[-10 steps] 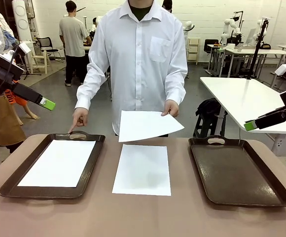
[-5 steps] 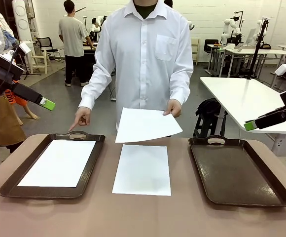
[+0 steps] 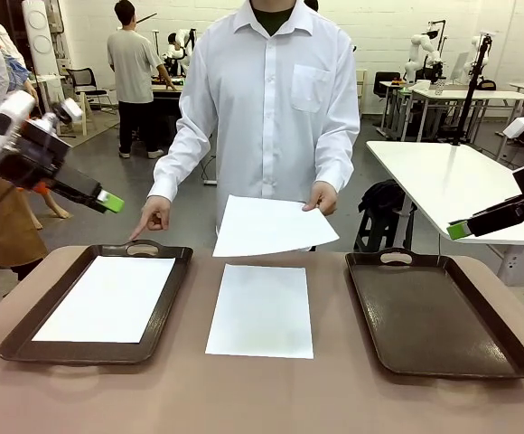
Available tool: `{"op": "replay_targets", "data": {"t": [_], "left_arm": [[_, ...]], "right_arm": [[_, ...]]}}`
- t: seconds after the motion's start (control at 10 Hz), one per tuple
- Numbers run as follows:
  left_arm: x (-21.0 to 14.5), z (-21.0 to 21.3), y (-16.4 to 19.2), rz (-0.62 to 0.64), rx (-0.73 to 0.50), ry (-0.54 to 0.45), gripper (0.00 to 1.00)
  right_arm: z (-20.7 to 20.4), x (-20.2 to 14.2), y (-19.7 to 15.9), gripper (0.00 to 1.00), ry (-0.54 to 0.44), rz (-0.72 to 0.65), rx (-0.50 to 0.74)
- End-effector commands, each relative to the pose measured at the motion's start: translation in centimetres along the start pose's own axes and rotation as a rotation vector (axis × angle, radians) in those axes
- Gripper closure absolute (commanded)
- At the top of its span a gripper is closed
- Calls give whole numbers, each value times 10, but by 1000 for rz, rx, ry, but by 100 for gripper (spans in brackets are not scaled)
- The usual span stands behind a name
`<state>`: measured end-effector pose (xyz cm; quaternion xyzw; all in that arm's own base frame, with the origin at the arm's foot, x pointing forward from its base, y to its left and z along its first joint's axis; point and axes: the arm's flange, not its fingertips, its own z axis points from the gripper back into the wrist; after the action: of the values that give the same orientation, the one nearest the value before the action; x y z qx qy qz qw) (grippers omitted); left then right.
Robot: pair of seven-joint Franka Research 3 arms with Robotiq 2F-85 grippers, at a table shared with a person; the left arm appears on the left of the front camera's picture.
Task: Sort the A4 documents.
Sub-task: Receive the A4 Paper.
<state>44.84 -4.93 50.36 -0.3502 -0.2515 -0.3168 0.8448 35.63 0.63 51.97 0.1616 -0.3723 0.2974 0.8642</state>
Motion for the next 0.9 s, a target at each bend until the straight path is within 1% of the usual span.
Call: {"op": "replay_targets", "data": {"t": [0.0,0.1,0.2,0.3,0.5,0.7,0.8], "left_arm": [[32,-29,15,124,-126,-47,0],[37,-45,22,217,-196,-87,0],[41,-60,29,280,-226,-87,0],[45,-73,33,293,-234,-91,0],[50,-89,37,395,-301,-144,0],[52,-111,42,476,-386,-153,0],[51,-125,43,513,-417,-140,0]], "right_arm": [[-1,0,0,0,1,-1,2],[-1,0,0,0,1,-1,2],[-1,0,0,0,1,-1,2],[-1,0,0,0,1,-1,2],[-1,0,0,0,1,-1,2],[-1,0,0,0,1,-1,2],[-1,0,0,0,1,-1,2]]}}
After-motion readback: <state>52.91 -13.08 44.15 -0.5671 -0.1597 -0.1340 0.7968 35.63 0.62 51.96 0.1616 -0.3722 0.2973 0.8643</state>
